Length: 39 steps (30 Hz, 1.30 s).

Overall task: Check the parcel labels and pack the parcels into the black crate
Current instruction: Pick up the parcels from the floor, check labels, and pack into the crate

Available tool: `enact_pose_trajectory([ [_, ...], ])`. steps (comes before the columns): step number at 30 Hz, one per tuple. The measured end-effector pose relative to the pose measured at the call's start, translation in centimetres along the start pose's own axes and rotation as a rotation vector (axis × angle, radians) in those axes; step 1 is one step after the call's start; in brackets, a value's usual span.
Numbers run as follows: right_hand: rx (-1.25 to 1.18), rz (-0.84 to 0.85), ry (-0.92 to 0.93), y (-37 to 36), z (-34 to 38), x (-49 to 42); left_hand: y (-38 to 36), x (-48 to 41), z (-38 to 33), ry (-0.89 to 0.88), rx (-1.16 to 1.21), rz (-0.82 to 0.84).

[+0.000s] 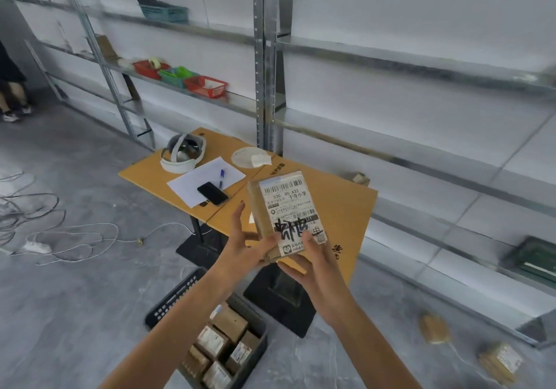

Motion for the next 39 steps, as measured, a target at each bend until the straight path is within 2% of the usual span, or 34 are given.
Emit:
enact_pose_trajectory([
  [2, -0.040, -0.023, -0.023, -0.2, -0.8, -1.7, 1.0, -1.4, 0.0, 0.037, -0.019, -0.011],
  [7, 0.058, -0.093, -0.128, -1.2, -2.3, -5.3, 6.5, -5.4, -1.1, -0.027, -0.090, -0.086],
  [9, 0.091, -0.092, -0.158, -2.1, -3.1, -6.6, 9.3, -7.2, -1.2, -0.034, -0.197, -0.098],
  [11, 0.125, -0.095, -0.161, -3.5, -3.9, -8.0, 12.0, -9.0, -0.6, -0.027, -0.321, -0.105],
  [14, 0.144, -0.129, -0.112, -6.1, -6.0, -10.6, 15.8, -11.4, 0.7, -0.028, -0.347, -0.075],
  [18, 0.014, -0.254, -0.068, -10.3, -10.7, -13.7, 21.8, -14.0, 1.9, -0.016, -0.325, -0.016],
  [23, -0.177, -0.472, -0.097, -16.8, -17.0, -15.8, 30.0, -17.0, 2.7, 0.009, -0.391, 0.029],
  [27, -0.136, -0.560, -0.152, -20.0, -21.0, -17.4, 34.7, -19.7, 4.5, 0.070, -0.454, 0.079],
  [31, 0.033, -0.569, -0.290, -20.4, -25.5, -18.4, 37.1, -20.9, 9.2, 0.126, -0.514, 0.160],
  [34, 0.056, -0.577, -0.426, -19.4, -30.1, -18.6, 38.1, -21.0, 15.0, 0.228, -0.519, 0.182],
  [39, 0.040, -0.681, -0.592, -16.7, -40.0, -19.2, 39.2, -22.9, 27.3, 0.551, -0.499, 0.194],
])
Point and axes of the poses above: each hand's wrist, its own x-axis away from the middle knuckle, its own y-axis out of the back of the hand, z = x × y, the point moved 2 cm from there along -x, towards the middle knuckle, and after that the axes turned 3 degrees about y, right-handed, at the moved point
